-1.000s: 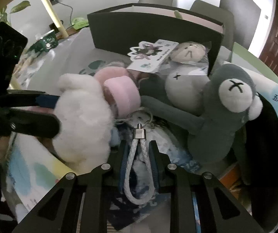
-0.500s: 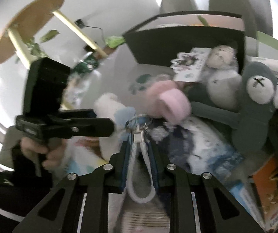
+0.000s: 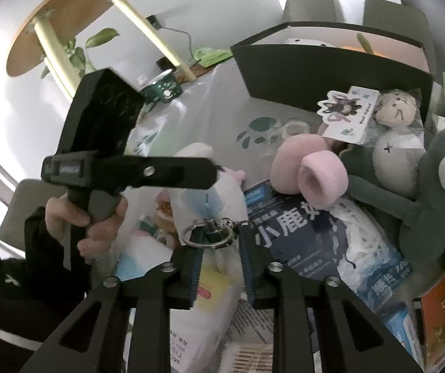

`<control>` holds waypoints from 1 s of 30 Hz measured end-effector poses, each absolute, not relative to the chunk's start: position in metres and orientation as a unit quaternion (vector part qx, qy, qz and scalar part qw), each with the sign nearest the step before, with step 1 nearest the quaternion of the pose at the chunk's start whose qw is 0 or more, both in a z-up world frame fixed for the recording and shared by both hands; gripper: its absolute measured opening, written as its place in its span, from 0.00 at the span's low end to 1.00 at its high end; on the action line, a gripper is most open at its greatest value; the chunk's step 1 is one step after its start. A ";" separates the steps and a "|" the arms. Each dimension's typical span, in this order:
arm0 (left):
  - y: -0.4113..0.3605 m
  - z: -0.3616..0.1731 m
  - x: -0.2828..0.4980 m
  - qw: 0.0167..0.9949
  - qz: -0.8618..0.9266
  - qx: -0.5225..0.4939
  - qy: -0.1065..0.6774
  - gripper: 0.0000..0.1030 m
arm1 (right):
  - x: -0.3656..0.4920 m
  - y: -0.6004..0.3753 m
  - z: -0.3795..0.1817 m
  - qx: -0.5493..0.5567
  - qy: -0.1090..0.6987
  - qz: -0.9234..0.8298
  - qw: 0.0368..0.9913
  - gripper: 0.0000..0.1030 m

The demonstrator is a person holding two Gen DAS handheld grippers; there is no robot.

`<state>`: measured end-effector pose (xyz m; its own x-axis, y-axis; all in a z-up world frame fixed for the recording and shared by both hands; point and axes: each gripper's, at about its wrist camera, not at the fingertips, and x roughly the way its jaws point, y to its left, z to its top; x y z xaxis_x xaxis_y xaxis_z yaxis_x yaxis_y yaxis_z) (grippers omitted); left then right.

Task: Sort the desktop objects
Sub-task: 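Lift the keychain with its white bow plush out of the pile with the right tool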

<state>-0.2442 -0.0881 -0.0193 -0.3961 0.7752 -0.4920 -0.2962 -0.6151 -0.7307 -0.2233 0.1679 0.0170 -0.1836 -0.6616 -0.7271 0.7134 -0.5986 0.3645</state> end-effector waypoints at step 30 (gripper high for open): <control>-0.091 0.008 -0.235 0.329 0.823 -0.413 -0.210 0.78 | -0.204 0.137 0.010 0.438 0.095 -0.794 0.411 0.44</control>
